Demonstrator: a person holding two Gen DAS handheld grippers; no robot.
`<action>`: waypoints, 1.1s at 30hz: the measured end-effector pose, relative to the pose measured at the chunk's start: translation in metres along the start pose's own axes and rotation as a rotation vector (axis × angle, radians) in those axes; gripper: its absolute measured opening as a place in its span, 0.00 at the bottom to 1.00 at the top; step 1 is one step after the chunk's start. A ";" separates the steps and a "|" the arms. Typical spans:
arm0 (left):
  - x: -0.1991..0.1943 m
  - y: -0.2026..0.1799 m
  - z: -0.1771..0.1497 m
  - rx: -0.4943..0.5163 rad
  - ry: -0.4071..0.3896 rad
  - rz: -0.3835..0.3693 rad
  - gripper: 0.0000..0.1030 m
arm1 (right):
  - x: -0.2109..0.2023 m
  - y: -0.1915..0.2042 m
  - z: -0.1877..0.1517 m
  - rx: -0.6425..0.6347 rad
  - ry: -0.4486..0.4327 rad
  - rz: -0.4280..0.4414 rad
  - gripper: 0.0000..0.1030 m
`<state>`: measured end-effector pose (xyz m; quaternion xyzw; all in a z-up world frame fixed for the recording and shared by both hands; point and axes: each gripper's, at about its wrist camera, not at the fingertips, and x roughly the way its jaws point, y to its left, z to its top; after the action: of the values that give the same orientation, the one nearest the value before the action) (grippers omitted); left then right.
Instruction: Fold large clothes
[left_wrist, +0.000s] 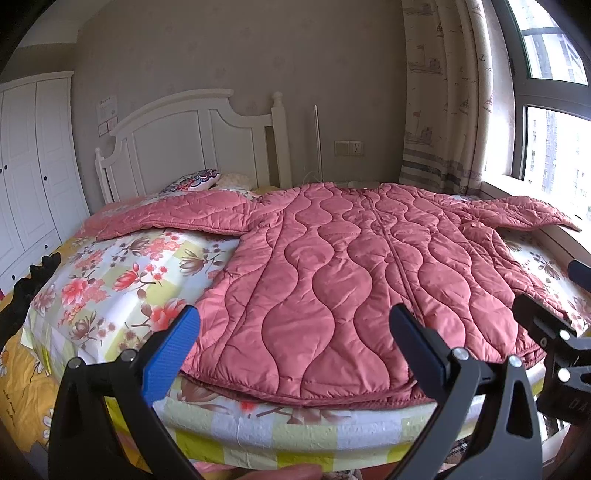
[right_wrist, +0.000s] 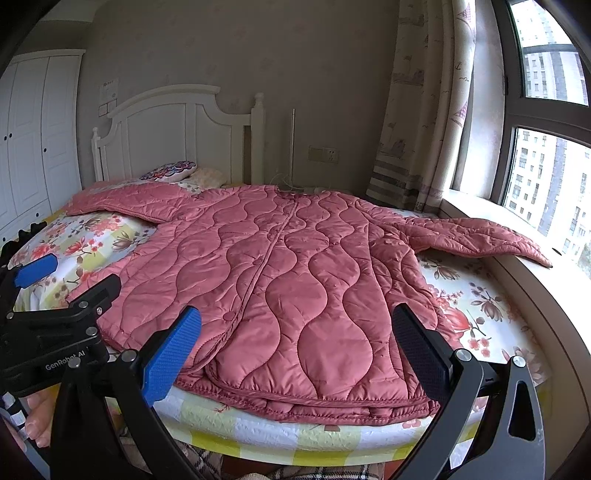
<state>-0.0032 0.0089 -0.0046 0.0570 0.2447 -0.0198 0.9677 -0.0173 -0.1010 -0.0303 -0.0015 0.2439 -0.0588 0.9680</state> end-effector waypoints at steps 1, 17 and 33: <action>0.000 0.000 0.000 -0.001 0.000 -0.001 0.98 | 0.000 0.000 0.000 0.000 0.000 0.000 0.96; 0.003 0.000 -0.009 -0.005 0.010 -0.004 0.98 | 0.003 -0.001 -0.004 0.008 0.011 0.002 0.96; 0.004 0.000 -0.010 -0.006 0.016 -0.005 0.98 | 0.005 -0.003 -0.005 0.024 0.025 0.006 0.96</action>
<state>-0.0044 0.0100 -0.0155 0.0536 0.2527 -0.0211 0.9658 -0.0152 -0.1046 -0.0369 0.0117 0.2551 -0.0591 0.9650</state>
